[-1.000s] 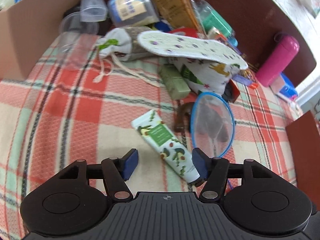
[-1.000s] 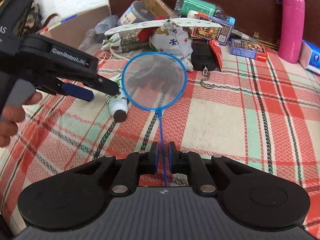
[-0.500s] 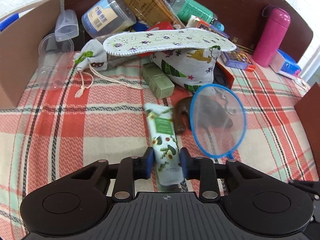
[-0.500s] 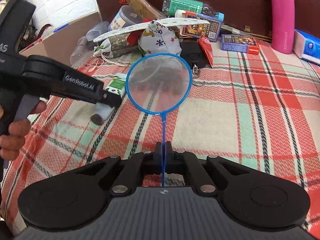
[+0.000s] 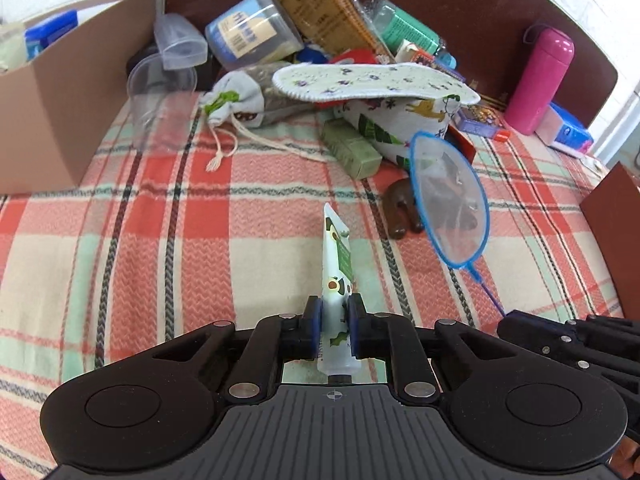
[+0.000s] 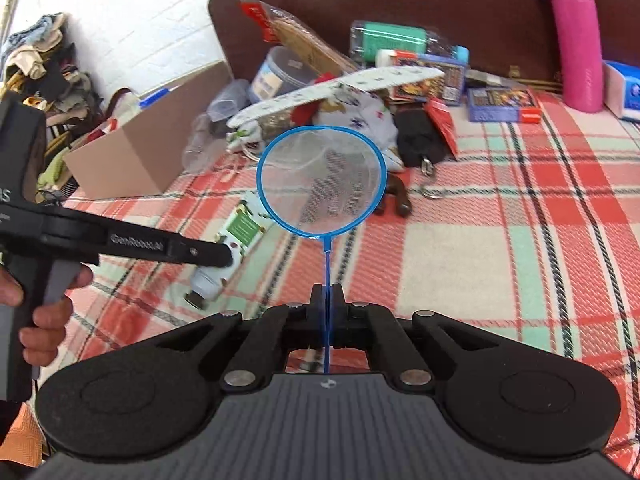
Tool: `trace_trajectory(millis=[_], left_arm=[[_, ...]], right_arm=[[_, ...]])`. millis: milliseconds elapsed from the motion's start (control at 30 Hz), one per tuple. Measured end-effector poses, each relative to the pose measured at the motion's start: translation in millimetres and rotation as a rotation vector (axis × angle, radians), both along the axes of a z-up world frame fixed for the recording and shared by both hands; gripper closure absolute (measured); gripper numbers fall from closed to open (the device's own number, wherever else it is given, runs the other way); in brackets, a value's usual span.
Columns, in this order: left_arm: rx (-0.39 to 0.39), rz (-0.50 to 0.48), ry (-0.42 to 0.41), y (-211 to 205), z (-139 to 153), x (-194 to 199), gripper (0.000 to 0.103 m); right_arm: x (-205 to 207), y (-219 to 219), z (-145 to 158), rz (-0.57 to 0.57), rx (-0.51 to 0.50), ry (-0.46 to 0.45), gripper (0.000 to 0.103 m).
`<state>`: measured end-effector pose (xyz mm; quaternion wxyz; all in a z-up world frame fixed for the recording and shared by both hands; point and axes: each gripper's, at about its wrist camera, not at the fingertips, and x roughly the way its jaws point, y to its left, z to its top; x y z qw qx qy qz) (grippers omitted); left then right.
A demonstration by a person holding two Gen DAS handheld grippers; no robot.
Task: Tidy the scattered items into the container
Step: 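Carry the tube in the left gripper and net in the right gripper to the cardboard box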
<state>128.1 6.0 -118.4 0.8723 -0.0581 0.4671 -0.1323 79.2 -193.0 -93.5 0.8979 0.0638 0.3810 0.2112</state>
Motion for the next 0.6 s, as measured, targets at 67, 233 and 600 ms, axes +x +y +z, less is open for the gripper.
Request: trace_trajectory(millis=[67, 233, 600], left_arm=[[0.009, -0.014, -0.005, -1.7, -1.2, -0.2, 0.093], [0.026, -0.032, -0.008, -11.6, -13.5, 4.4, 0.071], [-0.062, 0.044, -0.088, 34.3, 27.2, -19.3, 0.092]], right_arm=[[0.0, 3.5, 1.6, 0.008, 0.003, 0.001, 0.101], [5.4, 7.8, -2.6, 0.004, 0.004, 0.024, 0.101], [-2.1, 30.8, 28.9, 0.105, 0.064, -0.034, 0.101]])
